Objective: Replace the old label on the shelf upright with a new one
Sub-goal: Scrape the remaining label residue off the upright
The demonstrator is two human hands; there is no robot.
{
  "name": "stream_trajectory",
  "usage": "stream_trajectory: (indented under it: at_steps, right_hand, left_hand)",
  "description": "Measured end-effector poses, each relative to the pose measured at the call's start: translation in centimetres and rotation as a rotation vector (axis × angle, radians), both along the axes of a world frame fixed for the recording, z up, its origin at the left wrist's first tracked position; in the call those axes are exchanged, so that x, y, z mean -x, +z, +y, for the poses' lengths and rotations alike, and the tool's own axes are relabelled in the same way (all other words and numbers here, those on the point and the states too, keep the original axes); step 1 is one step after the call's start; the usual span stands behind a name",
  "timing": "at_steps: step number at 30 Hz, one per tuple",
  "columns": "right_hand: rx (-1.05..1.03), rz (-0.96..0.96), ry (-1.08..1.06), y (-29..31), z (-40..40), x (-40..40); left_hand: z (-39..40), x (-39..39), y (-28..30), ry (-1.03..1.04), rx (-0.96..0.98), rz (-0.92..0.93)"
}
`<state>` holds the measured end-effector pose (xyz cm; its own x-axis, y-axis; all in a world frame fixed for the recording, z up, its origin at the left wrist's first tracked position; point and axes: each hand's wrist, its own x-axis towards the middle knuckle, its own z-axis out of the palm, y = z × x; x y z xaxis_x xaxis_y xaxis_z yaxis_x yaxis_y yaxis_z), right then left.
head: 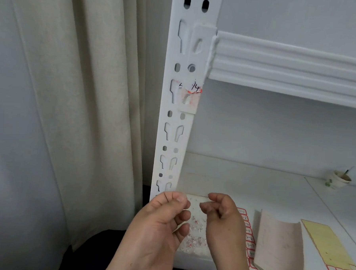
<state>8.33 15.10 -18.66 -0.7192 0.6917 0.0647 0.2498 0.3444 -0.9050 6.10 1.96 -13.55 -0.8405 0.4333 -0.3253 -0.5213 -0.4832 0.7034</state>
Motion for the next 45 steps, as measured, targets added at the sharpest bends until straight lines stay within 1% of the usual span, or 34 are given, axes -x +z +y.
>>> stream_trajectory:
  at_steps: [3, 5, 6, 8, 9, 13, 16, 18, 21, 22, 24, 26, 28, 34, 38, 42, 45]
  right_hand:
    - [-0.071, -0.01, 0.028, 1.0, -0.5, 0.1]
    - [-0.114, 0.054, 0.013, 2.1, -0.7, 0.0]
    - [-0.088, 0.102, 0.008, 2.8, -0.8, -0.1]
    - [-0.015, 0.168, 0.005, 4.2, -1.1, -0.1]
    - [-0.023, 0.189, 0.016, 4.8, -1.3, -0.1]
    - [-0.144, 0.296, 0.091, 7.5, -2.5, 0.2]
    - [-0.122, 0.439, 0.109, 9.9, -3.4, 0.4]
    - [-0.134, 0.535, 0.091, 11.4, -4.0, 0.6]
    - [-0.25, 0.673, 0.04, 13.3, -5.0, 1.4]
    - [-0.29, 0.712, 0.024, 13.9, -5.2, 1.7]
    - [-0.325, 0.763, 0.01, 14.9, -5.5, 2.3]
    - [-0.299, 0.781, 0.012, 15.6, -5.5, 3.1]
    - [-0.269, 0.781, 0.003, 15.9, -5.6, 3.8]
    - [-0.302, 0.773, -0.111, 15.9, -5.8, 4.9]
    - [-0.423, 0.792, -0.204, 15.7, -6.3, 4.8]
    - [-0.497, 0.778, -0.239, 15.9, -6.8, 4.8]
    - [-0.485, 0.748, -0.234, 16.0, -6.9, 4.8]
  left_hand:
    - [-0.2, 0.2, 0.6, -0.021, 0.038, 0.092]
    - [-0.2, 0.3, 1.0, -0.001, 0.051, 0.164]
    - [-0.3, 0.4, 1.3, 0.023, 0.052, 0.196]
    - [-0.3, 0.5, 1.9, 0.092, 0.08, 0.292]
    - [-0.4, 0.6, 2.3, 0.133, 0.105, 0.353]
    - [-0.8, 1.0, 4.2, 0.274, 0.191, 0.561]
    - [-0.9, 2.3, 5.7, 0.409, 0.294, 0.714]
    - [-0.8, 3.2, 7.0, 0.503, 0.366, 0.817]
    - [-0.4, 4.3, 8.9, 0.579, 0.421, 0.935]
    - [-0.2, 4.7, 9.4, 0.57, 0.414, 0.953]
    - [0.2, 5.5, 10.1, 0.486, 0.351, 0.948]
    - [0.4, 6.1, 10.5, 0.37, 0.268, 0.92]
    - [0.4, 6.3, 10.6, 0.32, 0.23, 0.93]
    - [0.3, 6.6, 10.1, 0.303, 0.231, 0.989]
    - [0.1, 6.8, 9.9, 0.268, 0.244, 1.019]
    - [0.1, 6.9, 9.7, 0.269, 0.249, 1.041]
    - [0.1, 6.9, 9.5, 0.273, 0.24, 1.041]
